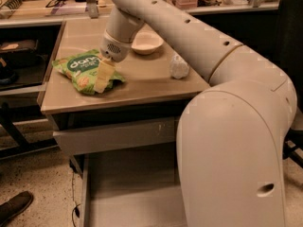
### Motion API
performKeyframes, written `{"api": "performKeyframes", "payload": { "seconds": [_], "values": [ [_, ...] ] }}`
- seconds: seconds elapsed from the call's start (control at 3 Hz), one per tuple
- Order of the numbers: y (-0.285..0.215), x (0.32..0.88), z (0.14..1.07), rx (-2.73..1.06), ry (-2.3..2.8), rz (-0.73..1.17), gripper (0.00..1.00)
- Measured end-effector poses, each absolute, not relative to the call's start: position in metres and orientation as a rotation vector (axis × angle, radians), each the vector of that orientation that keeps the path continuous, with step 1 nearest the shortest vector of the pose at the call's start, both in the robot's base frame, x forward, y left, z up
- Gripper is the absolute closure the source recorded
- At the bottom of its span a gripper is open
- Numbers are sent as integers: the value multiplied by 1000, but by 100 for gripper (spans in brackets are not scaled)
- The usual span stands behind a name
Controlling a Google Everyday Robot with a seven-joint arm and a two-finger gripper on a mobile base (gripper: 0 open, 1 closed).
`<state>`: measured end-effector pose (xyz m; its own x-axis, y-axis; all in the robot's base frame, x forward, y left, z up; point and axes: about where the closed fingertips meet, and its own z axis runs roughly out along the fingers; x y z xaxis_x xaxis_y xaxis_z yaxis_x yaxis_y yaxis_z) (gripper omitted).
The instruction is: Place green rice chip bag into middle drawer
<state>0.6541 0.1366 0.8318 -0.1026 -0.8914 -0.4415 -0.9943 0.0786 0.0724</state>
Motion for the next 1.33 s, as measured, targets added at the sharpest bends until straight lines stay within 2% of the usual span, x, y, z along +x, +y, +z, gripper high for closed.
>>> {"api": "performKeyframes", "payload": {
  "seconds": [0.67,1.0,1.33],
  "values": [
    [137,654,832,-1888,2078,519,89],
    [137,654,832,-1888,2078,519,100],
    [137,654,832,-1888,2078,519,100]
  ]
}}
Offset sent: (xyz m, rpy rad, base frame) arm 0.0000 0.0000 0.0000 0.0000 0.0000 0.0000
